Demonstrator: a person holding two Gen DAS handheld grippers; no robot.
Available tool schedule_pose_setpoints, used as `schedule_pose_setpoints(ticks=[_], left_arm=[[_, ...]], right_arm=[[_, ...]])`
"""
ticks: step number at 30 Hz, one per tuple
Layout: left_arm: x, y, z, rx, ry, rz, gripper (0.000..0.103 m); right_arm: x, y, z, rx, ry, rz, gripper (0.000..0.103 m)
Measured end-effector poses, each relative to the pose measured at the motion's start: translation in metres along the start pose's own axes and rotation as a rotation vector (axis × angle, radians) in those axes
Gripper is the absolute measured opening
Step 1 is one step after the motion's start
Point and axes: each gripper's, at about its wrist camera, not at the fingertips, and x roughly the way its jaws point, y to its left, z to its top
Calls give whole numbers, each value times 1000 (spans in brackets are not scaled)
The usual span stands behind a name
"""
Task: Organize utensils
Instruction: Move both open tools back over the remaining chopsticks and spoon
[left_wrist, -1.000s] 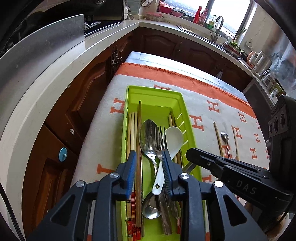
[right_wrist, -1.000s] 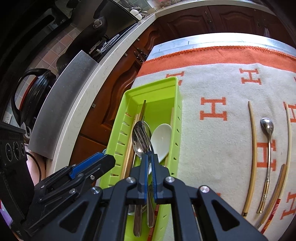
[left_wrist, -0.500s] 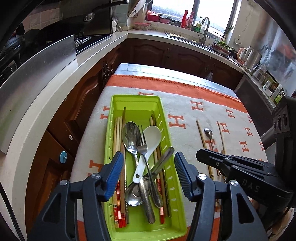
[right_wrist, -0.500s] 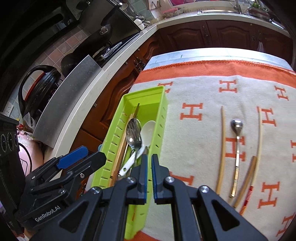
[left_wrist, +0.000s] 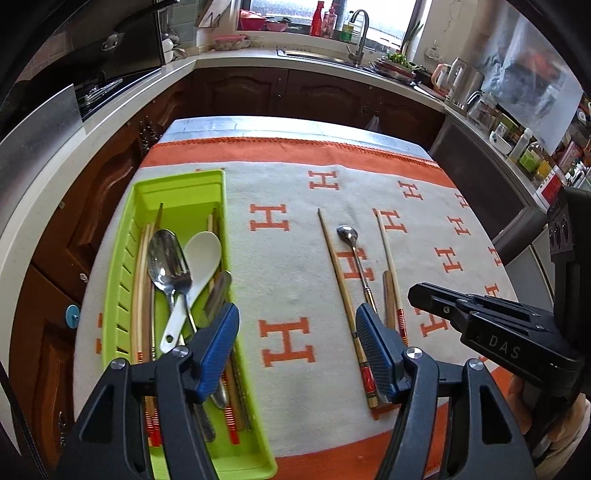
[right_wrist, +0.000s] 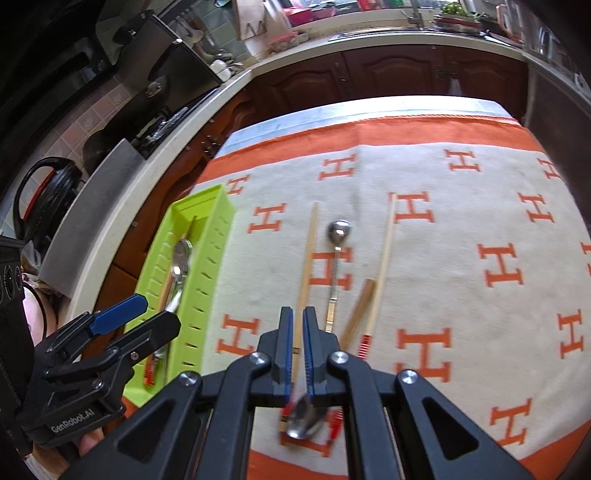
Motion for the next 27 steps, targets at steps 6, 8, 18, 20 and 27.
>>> schedule_pose_setpoints(ticks=[6,8,18,20,27], left_arm=[[25,-22,-1,32,42,-16,64],[32,-27,-1,39,54,-11,64],[51,-31,3,23,92,-2,64],[54,-31,4,20,96,-1,64],[61,-32,6,5,115,-7,64]], right_arm=[[13,-25,-10,20,37,-29,5],[19,-31,-12,24,47,-42,5],[43,-31,-18,-33,85,-98,9],[44,-27,-17,-50,80,-120,9],[47,-24,-13,-93,60,-182,7]])
